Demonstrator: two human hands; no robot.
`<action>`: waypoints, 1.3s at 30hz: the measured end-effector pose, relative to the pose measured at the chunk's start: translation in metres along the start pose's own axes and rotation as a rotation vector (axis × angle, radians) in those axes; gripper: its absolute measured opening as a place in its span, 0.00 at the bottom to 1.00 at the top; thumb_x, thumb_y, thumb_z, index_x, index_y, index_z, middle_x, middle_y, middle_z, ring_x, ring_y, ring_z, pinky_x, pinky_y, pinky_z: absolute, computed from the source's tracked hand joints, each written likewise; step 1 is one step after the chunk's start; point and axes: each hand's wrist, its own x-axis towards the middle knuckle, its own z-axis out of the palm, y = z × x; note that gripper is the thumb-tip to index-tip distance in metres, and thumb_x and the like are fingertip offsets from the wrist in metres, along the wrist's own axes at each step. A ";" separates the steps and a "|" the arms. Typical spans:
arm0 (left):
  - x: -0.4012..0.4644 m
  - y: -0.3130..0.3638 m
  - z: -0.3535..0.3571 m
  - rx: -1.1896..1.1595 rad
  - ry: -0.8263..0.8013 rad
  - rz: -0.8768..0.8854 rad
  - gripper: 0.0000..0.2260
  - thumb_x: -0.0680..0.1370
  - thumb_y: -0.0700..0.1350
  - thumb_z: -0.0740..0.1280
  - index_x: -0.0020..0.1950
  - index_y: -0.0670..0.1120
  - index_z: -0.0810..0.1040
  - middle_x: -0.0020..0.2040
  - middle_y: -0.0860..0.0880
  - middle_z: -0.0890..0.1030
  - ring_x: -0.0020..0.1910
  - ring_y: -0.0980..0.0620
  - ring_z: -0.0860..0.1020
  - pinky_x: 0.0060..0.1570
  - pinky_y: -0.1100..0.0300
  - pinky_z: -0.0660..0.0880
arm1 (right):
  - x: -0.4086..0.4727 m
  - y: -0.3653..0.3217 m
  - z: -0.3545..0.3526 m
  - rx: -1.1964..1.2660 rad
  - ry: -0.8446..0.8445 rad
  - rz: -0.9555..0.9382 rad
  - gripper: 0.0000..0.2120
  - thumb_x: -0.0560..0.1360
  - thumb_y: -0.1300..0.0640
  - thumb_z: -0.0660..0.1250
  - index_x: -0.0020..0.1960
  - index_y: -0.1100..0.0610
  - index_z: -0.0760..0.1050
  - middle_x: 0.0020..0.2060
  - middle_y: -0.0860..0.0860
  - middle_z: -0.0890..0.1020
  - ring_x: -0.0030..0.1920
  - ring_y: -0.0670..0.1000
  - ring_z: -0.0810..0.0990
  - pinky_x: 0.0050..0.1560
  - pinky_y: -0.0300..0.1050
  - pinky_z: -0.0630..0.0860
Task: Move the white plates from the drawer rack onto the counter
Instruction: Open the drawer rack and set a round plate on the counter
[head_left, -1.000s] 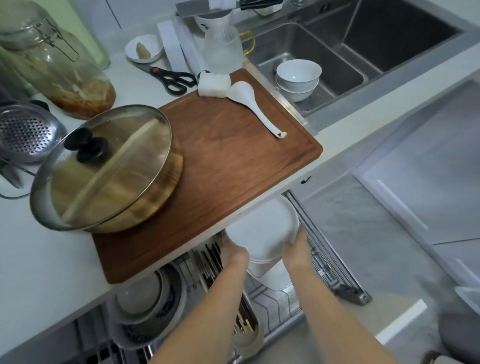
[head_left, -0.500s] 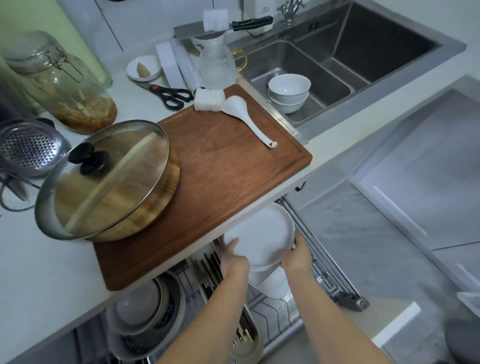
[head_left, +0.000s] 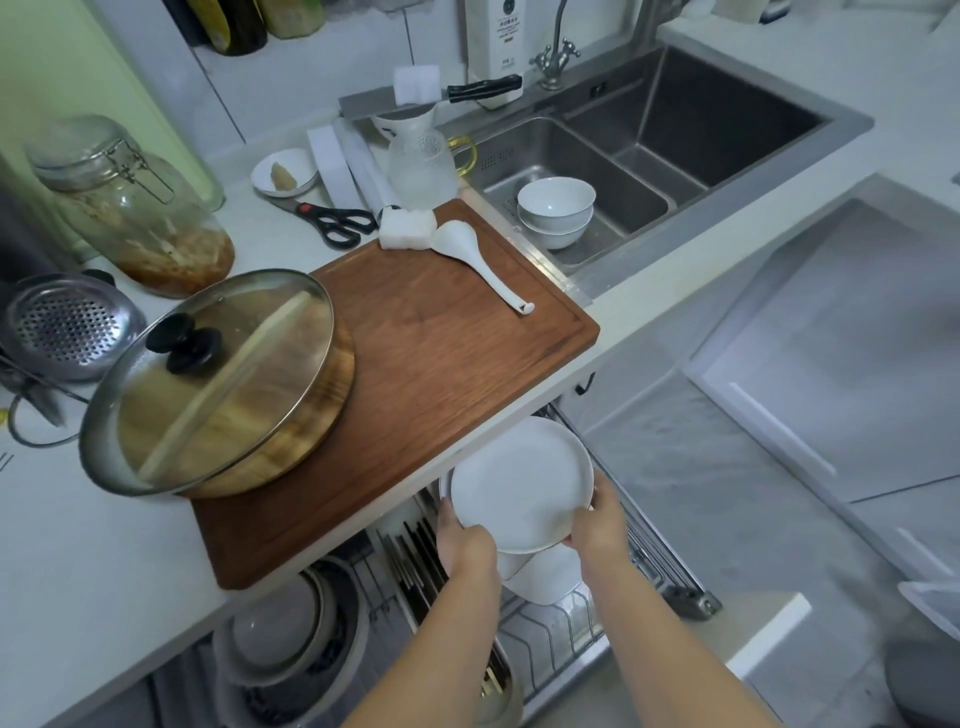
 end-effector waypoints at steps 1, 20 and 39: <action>-0.010 0.001 -0.001 -0.013 -0.030 0.005 0.24 0.80 0.30 0.51 0.75 0.44 0.65 0.70 0.43 0.72 0.69 0.43 0.72 0.67 0.55 0.68 | -0.002 -0.002 -0.005 0.025 -0.007 0.001 0.28 0.70 0.71 0.51 0.55 0.41 0.73 0.48 0.47 0.81 0.53 0.57 0.78 0.53 0.64 0.79; -0.128 0.050 0.082 0.027 -0.417 0.096 0.19 0.75 0.29 0.57 0.57 0.47 0.80 0.56 0.44 0.82 0.57 0.39 0.80 0.60 0.40 0.75 | -0.044 -0.063 -0.157 0.466 0.098 -0.052 0.31 0.69 0.78 0.50 0.54 0.46 0.72 0.51 0.49 0.78 0.54 0.58 0.76 0.41 0.48 0.77; -0.266 0.078 0.206 -0.036 -0.489 0.220 0.21 0.78 0.28 0.56 0.66 0.43 0.75 0.52 0.46 0.80 0.51 0.42 0.78 0.46 0.50 0.77 | -0.018 -0.156 -0.317 0.506 0.015 -0.177 0.29 0.70 0.77 0.51 0.62 0.54 0.71 0.57 0.53 0.76 0.55 0.57 0.76 0.42 0.52 0.80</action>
